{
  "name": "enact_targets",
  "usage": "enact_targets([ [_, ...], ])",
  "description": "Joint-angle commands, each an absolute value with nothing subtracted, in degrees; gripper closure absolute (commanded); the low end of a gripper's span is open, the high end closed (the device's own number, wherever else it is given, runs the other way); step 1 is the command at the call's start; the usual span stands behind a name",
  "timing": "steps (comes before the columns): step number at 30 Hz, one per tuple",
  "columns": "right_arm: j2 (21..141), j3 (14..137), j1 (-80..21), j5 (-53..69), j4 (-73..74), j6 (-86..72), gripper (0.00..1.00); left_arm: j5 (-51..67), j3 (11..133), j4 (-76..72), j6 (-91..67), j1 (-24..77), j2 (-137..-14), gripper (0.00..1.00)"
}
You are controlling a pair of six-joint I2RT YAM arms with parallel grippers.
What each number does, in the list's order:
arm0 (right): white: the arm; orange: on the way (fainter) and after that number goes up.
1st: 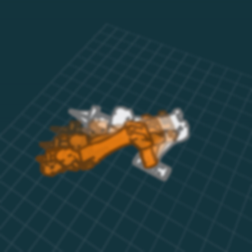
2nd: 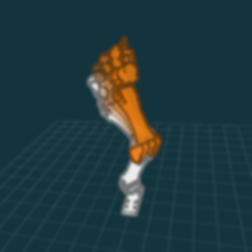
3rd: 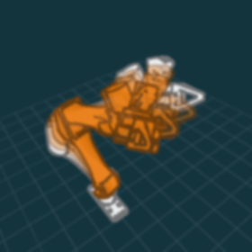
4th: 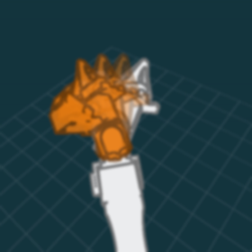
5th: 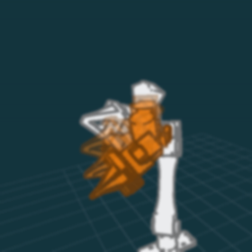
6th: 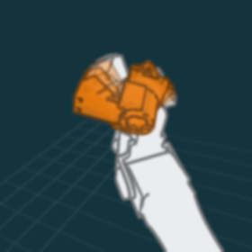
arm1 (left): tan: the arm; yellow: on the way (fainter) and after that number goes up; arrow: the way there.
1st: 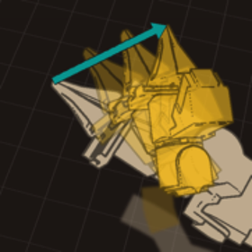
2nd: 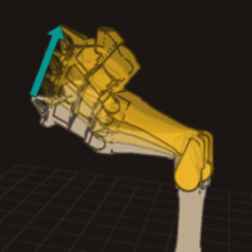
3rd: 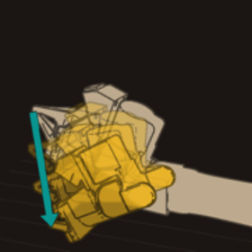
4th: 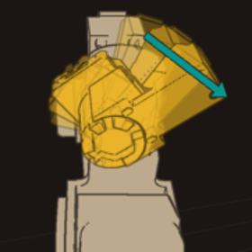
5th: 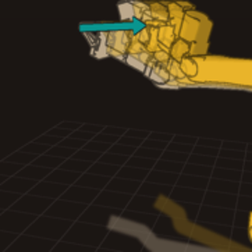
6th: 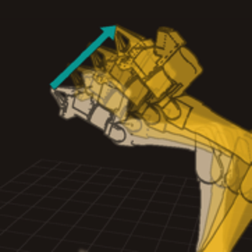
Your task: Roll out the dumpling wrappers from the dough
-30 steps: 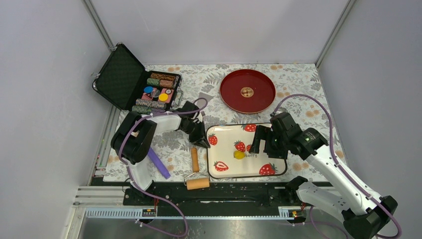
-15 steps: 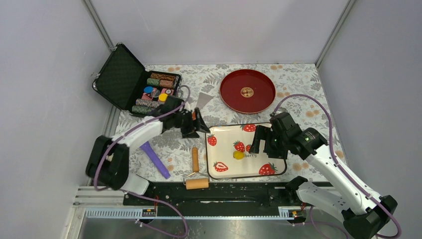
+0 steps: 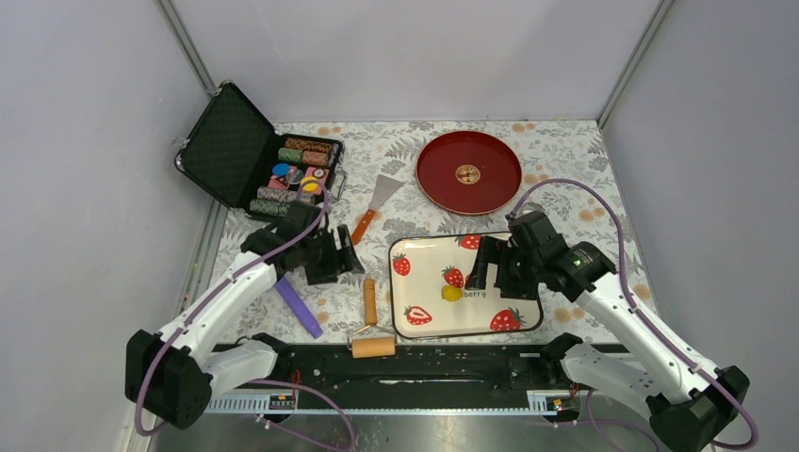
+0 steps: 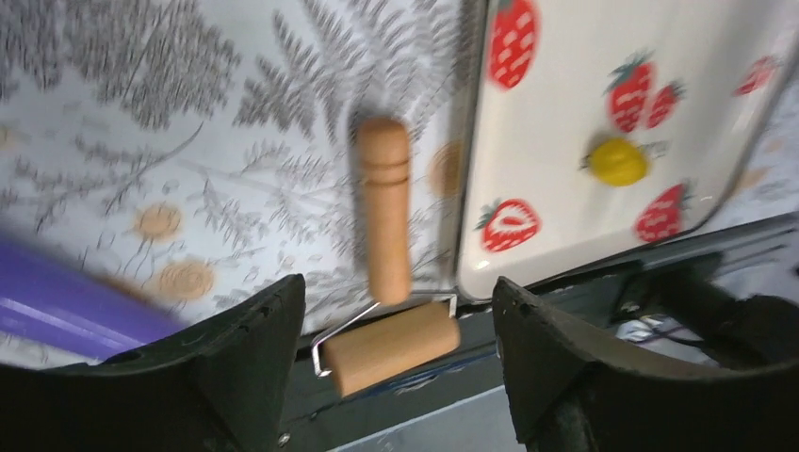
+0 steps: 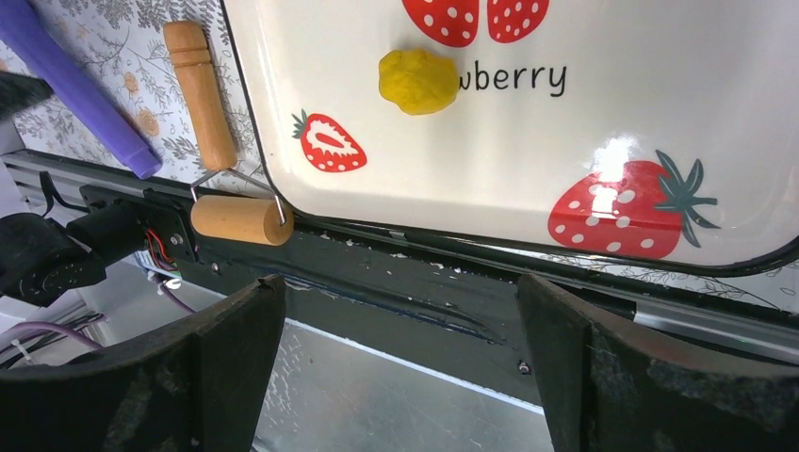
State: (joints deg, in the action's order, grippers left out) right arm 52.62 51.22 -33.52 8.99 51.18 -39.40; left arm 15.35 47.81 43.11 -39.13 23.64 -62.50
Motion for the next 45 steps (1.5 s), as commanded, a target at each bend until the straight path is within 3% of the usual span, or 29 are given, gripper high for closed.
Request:
enact_targets([
  [1,53.2,50.0,-33.2,11.6,48.9,-40.0,0.01,2.7,45.8,52.2,-42.8,30.5,-61.5,0.29],
  [9,53.6,49.7,-33.2,12.1,49.0,-39.5,0.01,0.3,48.0,48.8,-49.8,44.9,-71.0,0.31],
  [18,52.8,49.1,-33.2,12.2,49.0,-39.2,0.00,-1.4,50.8,45.3,-49.2,47.6,-83.0,0.38],
  [22,53.0,49.2,-33.2,12.0,49.0,-38.8,0.00,-0.6,50.2,43.5,-48.1,47.6,-85.9,0.48],
  [29,53.1,49.2,-33.2,12.0,49.0,-38.5,0.01,-2.5,51.2,43.5,-42.8,47.2,-88.1,0.80],
  [36,52.7,49.0,-33.2,11.6,49.0,-38.5,0.00,-5.9,58.6,47.9,-31.2,45.3,-88.1,0.94],
  [41,53.0,48.6,-33.2,11.8,49.0,-38.4,0.00,-7.1,63.2,50.2,-22.7,44.6,-92.3,0.90],
  [43,52.8,48.5,-33.2,11.8,49.0,-38.5,0.00,-7.5,64.0,50.4,-21.4,44.6,-93.9,0.76],
  [45,52.8,48.4,-33.2,11.8,49.0,-38.5,0.01,-7.9,64.4,50.4,-21.2,44.6,-94.9,0.51],
])
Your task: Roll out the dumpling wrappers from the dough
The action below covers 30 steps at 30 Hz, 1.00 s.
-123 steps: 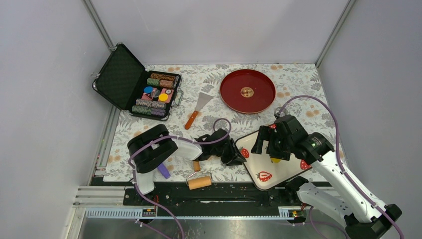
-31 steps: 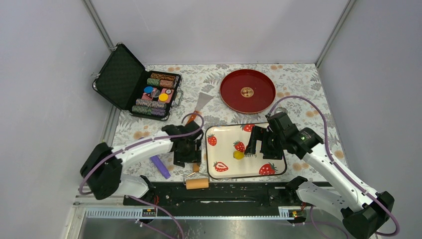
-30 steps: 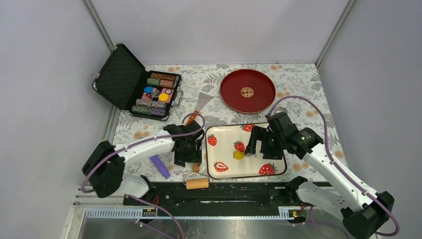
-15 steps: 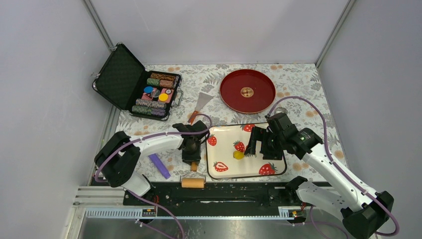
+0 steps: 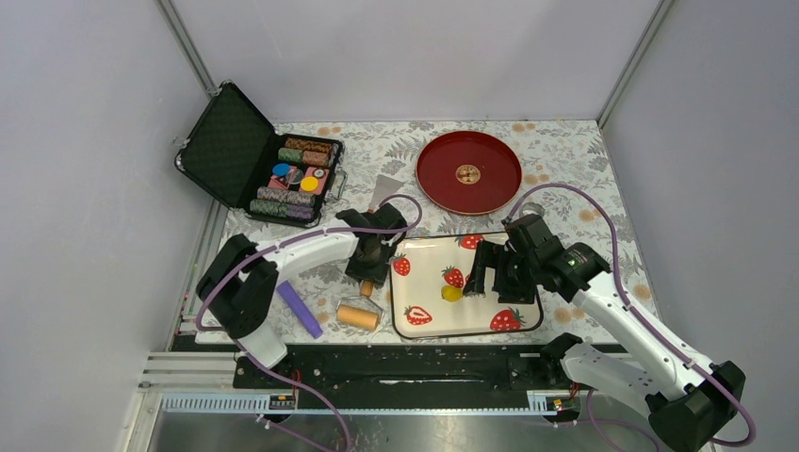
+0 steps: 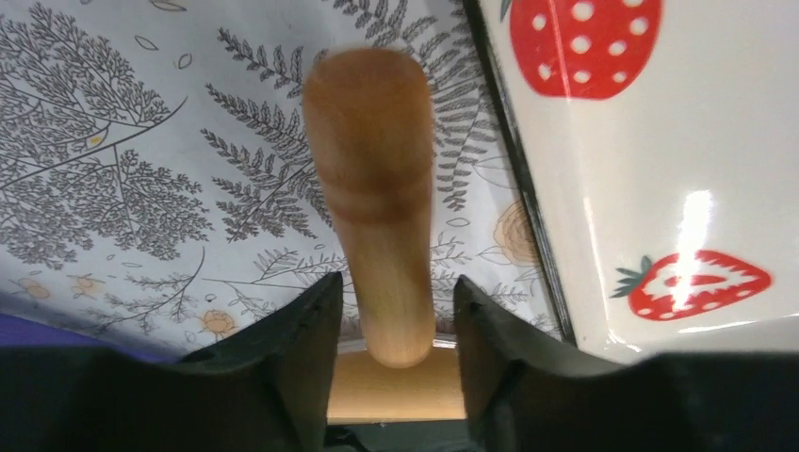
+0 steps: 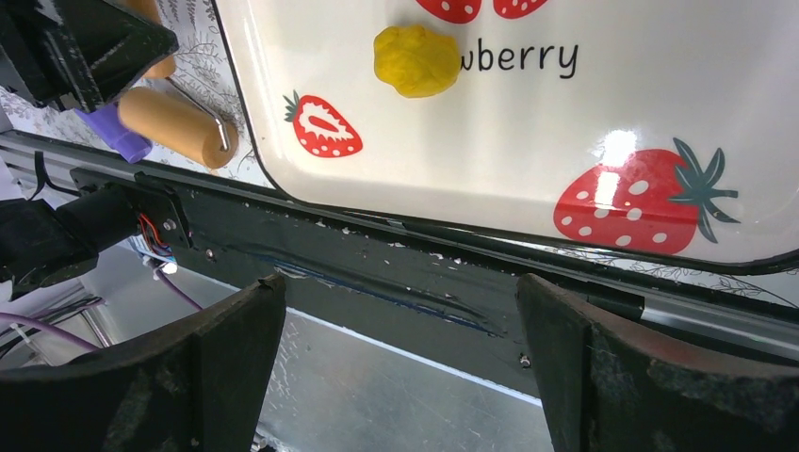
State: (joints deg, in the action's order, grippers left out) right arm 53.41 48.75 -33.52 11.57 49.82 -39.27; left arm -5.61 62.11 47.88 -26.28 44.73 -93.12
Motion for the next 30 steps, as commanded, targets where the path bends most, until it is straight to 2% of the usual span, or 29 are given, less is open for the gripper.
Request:
enact_targets([
  [1,52.7,48.5,-33.2,11.8,49.0,-38.5,0.00,-8.0,64.5,50.4,-21.6,44.5,-95.3,0.40],
  [3,52.7,48.5,-33.2,11.7,49.0,-38.5,0.00,-7.6,64.5,50.4,-22.7,44.5,-95.3,0.33],
  [6,52.6,48.5,-33.2,11.6,49.0,-38.4,0.00,-6.5,63.2,48.9,-24.4,44.5,-94.3,0.30],
  [17,52.8,48.7,-33.2,10.9,49.1,-38.1,0.01,-6.2,57.0,44.8,-28.7,44.5,-94.5,0.40],
  [19,52.8,48.8,-33.2,10.8,49.1,-38.1,0.00,-6.5,56.5,44.5,-28.7,44.5,-94.5,0.45],
  [21,52.8,48.9,-33.1,10.8,49.1,-38.2,0.01,-6.7,55.8,44.1,-28.7,44.5,-94.3,0.58],
  [23,53.1,49.2,-33.1,10.9,49.0,-38.3,0.00,-6.5,55.2,43.6,-28.7,44.5,-93.9,0.77],
  [26,53.6,49.7,-33.1,10.9,49.0,-38.2,0.01,-6.2,54.8,42.9,-28.1,44.6,-92.5,0.98],
  [30,54.2,50.7,-33.1,11.5,49.0,-38.4,0.00,-8.3,55.1,43.2,-27.8,44.6,-88.0,1.00],
])
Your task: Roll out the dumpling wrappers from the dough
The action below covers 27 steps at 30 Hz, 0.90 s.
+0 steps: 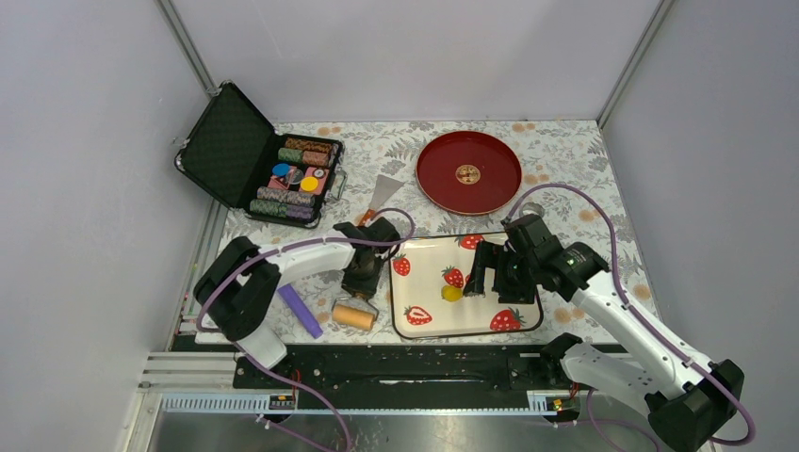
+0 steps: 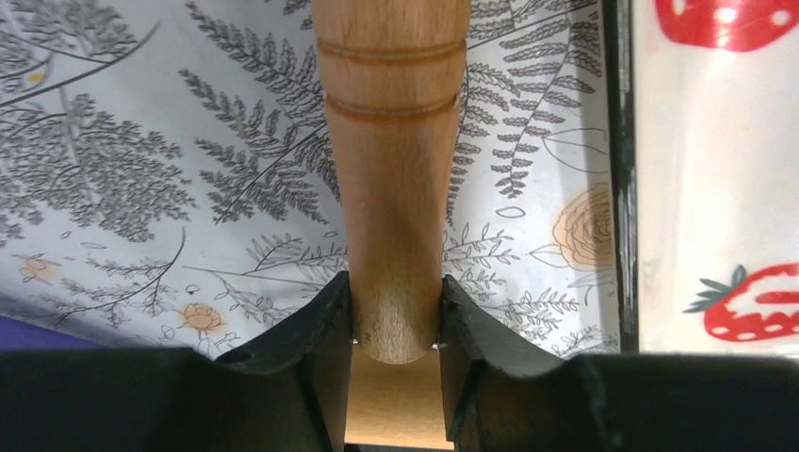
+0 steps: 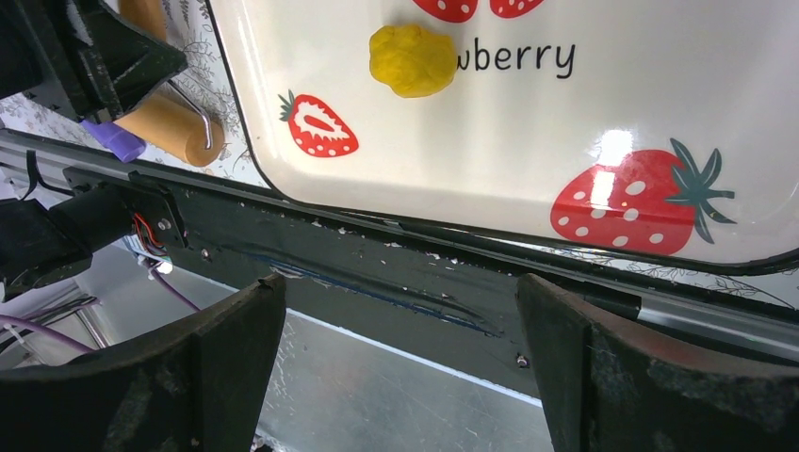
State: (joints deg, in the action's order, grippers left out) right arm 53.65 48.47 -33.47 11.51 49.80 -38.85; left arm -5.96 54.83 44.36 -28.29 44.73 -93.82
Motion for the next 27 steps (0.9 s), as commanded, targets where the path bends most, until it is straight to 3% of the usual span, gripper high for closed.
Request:
enact_targets([
  [1,54.2,50.9,-33.1,11.7,49.0,-38.4,0.01,-9.0,55.4,43.5,-27.5,44.6,-86.3,1.00],
  [7,54.5,52.7,-33.0,13.5,49.0,-38.3,0.00,-12.2,59.3,45.7,-23.4,44.6,-74.9,1.00],
  [17,54.6,56.1,-29.9,24.5,46.1,-36.7,0.00,-2.7,56.7,40.0,-8.2,49.3,-54.0,1.00],
  [27,55.2,56.6,-28.7,38.6,40.1,-37.3,0.00,-2.7,53.1,38.6,-0.9,63.6,-49.2,1.00],
])
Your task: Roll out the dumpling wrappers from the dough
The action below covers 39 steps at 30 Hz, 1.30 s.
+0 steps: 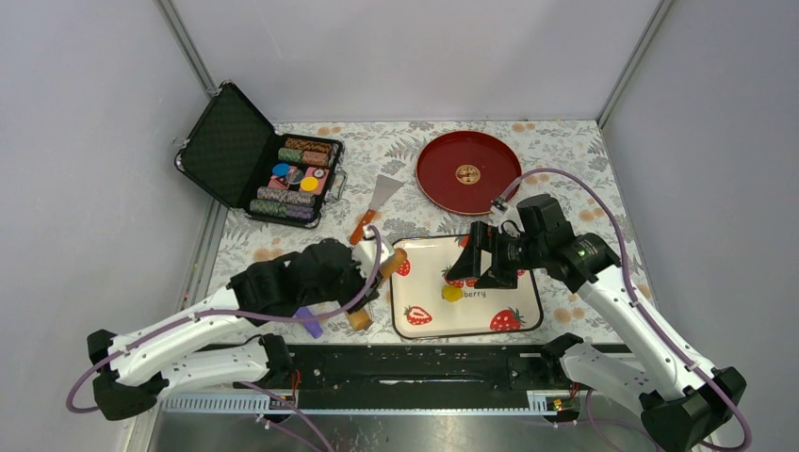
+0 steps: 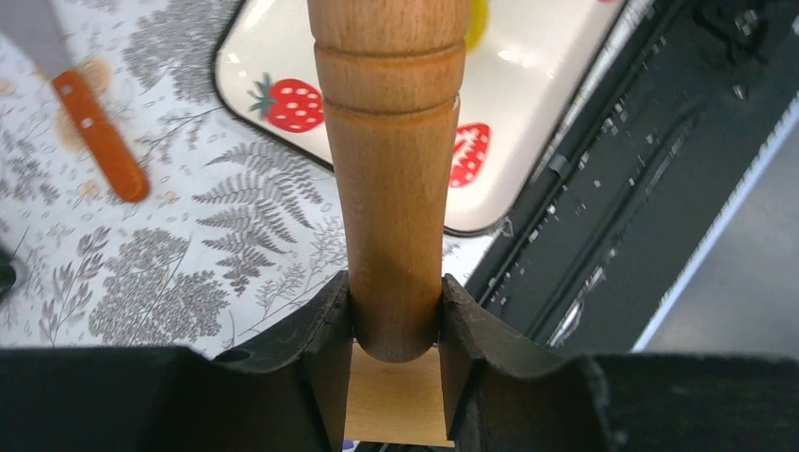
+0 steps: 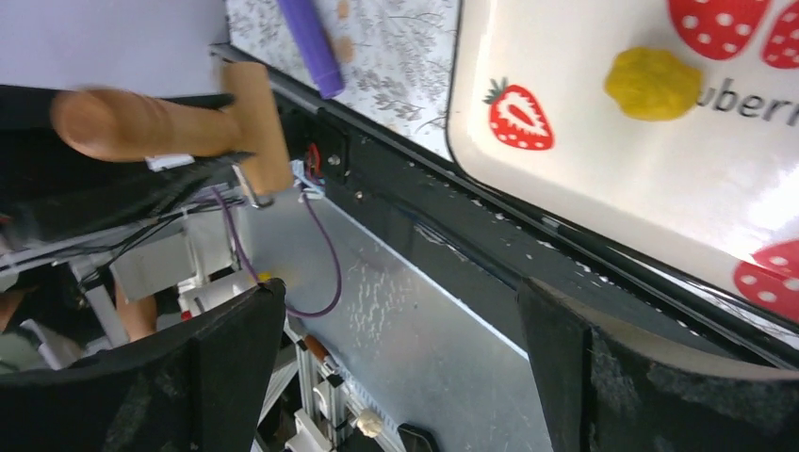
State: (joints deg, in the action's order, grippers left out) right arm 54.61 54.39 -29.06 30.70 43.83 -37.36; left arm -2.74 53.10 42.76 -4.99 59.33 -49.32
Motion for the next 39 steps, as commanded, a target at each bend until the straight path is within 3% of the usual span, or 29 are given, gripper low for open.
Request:
enact_targets([
  [1,55.6,56.6,-28.7,39.7,39.8,-37.5,0.00,-3.3,53.5,38.7,-0.8,65.0,-49.8,1.00],
  [7,57.7,53.3,-29.0,47.7,32.3,-42.4,0.02,-5.3,56.8,39.9,-1.1,69.6,-56.0,1.00],
  [17,65.4,53.1,-37.3,49.2,22.5,-47.6,0.06,-6.6,59.3,38.8,-1.3,74.4,-62.1,1.00],
  [23,68.8,50.7,-41.6,49.1,15.9,-51.1,0.18,-7.2,59.4,38.3,-2.2,75.8,-62.6,1.00],
  [39,71.2,48.4,-45.1,49.2,14.2,-52.0,0.35,-9.2,59.3,38.5,-1.6,77.2,-63.2,1.00],
])
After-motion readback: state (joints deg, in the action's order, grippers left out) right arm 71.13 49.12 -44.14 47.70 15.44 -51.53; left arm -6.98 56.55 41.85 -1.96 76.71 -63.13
